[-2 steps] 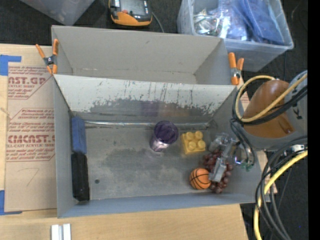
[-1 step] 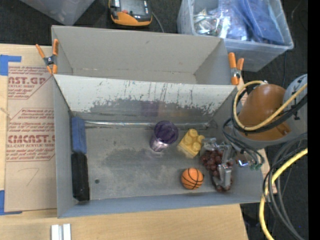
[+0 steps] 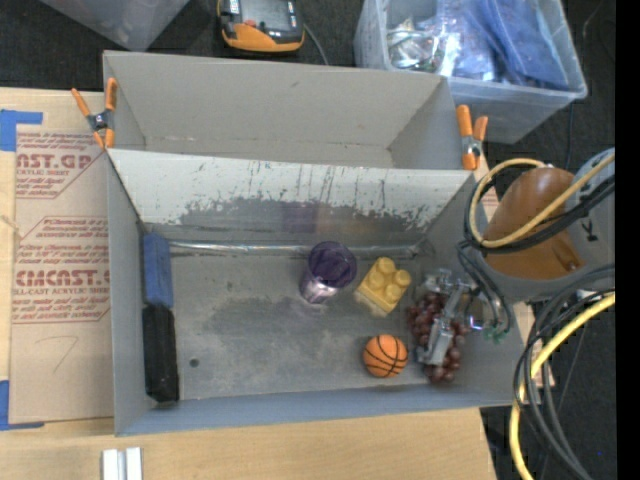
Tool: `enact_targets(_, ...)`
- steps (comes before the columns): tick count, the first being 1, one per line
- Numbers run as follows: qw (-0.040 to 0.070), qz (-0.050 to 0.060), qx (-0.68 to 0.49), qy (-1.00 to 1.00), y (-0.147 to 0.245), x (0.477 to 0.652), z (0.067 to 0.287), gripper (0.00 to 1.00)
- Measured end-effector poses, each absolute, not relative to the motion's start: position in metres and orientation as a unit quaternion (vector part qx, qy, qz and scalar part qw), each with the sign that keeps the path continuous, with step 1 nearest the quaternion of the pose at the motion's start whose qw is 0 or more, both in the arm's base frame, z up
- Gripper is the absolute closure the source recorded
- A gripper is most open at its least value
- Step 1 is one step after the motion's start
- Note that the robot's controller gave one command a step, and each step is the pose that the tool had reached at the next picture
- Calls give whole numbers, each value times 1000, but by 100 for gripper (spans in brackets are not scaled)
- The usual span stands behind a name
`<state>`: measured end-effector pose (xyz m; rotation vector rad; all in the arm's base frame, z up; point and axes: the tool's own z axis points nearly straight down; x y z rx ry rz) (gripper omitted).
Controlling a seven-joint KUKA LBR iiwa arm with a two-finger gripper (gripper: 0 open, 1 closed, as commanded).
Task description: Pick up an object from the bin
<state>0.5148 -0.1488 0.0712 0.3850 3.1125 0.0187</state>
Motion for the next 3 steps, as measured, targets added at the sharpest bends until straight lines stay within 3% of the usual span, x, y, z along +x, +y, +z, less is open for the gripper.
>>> enact_targets(1, 5, 8, -77, 997, -150, 503, 72, 0)
enact_targets(2, 2, 10, 114, 993, -143, 516, 71, 100)
enact_targets(3, 2, 9, 114, 993, -143, 516, 71, 100)
